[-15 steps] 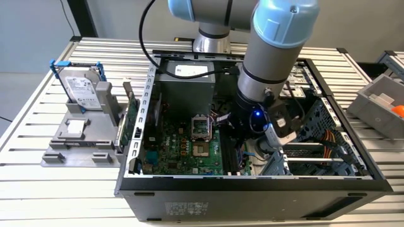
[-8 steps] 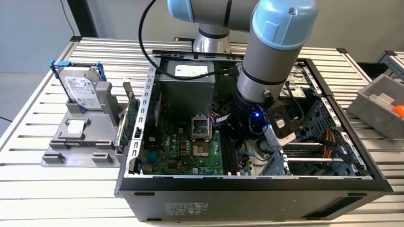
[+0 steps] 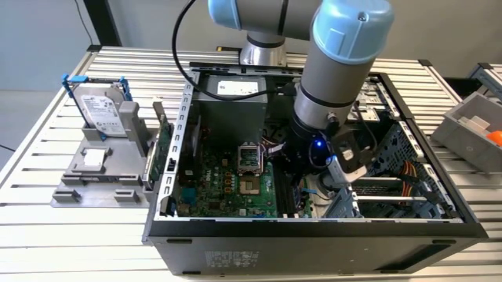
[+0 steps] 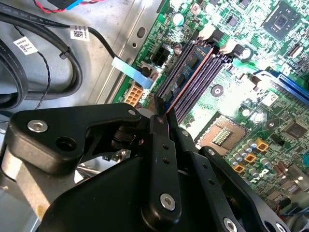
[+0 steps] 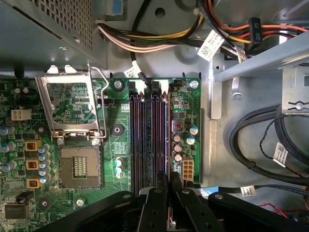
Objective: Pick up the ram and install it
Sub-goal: 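Insert the ram into the slot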
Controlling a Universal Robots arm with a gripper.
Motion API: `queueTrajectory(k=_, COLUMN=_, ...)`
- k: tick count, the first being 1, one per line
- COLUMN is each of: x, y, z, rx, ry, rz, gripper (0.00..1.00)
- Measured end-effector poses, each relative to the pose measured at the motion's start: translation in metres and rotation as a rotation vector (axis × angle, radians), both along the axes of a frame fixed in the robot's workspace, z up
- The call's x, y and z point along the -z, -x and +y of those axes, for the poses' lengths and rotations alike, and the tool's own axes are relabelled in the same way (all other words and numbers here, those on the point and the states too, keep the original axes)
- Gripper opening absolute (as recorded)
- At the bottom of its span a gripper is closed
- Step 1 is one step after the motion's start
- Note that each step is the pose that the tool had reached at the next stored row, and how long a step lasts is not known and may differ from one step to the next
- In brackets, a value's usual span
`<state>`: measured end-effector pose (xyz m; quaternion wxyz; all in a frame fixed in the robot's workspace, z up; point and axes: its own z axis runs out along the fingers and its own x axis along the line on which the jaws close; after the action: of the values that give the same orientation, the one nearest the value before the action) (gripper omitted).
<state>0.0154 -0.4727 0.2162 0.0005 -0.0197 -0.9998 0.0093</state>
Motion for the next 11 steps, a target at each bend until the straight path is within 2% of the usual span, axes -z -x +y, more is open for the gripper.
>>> queueTrajectory(k=11, x=0.0009, y=0.0006, z=-0.0003, rx=-0.005, ry=0.0, rz=0.0, gripper=0.0)
